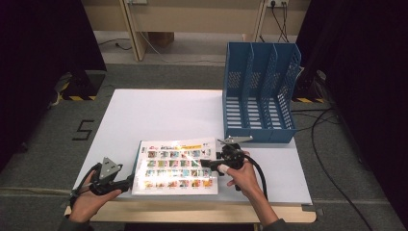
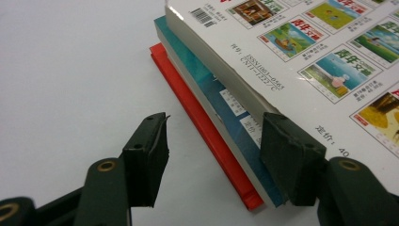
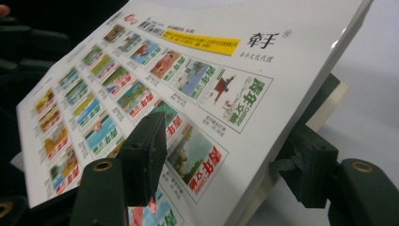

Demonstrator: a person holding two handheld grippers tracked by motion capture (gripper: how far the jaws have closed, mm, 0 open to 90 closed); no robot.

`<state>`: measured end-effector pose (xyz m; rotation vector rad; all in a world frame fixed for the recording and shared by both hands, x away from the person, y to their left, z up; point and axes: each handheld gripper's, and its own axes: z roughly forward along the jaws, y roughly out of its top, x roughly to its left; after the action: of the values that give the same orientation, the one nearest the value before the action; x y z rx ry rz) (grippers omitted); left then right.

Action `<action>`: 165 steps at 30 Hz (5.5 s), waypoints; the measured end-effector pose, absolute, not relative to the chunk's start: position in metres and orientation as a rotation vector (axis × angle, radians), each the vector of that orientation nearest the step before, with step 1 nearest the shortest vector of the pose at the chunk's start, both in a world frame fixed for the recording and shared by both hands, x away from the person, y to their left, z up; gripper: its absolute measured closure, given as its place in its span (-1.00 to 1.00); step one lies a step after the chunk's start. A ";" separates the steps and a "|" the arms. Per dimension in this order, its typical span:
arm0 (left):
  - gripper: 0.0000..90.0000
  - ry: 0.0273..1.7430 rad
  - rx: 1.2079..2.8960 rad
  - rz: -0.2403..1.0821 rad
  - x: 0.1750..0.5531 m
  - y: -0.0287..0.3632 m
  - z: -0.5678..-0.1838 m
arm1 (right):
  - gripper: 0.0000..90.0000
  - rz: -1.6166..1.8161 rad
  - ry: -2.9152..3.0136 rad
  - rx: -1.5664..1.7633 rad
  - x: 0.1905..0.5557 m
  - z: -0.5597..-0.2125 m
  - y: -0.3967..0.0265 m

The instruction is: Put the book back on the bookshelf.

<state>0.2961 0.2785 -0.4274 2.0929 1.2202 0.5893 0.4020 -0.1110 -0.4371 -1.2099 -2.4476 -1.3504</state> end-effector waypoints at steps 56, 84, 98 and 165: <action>-0.59 1.278 1.985 0.543 0.323 0.291 -0.440 | 0.25 -1.459 -2.249 -1.034 0.430 -0.452 -0.105; -0.59 1.303 1.838 0.419 0.333 0.311 -0.451 | 0.57 -1.345 -2.459 -0.974 0.434 -0.382 -0.079; -0.43 1.282 1.888 0.511 0.326 0.292 -0.445 | 0.38 -1.206 -2.453 -1.144 0.436 -0.407 -0.090; -0.66 1.524 1.920 0.542 0.360 0.348 -0.483 | 0.63 -1.376 -2.831 -1.075 0.453 -0.206 -0.108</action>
<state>0.3600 0.3483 -0.4826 1.9202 1.5236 0.5425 0.4526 -0.1083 -0.2064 -1.0753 -2.8314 -1.3763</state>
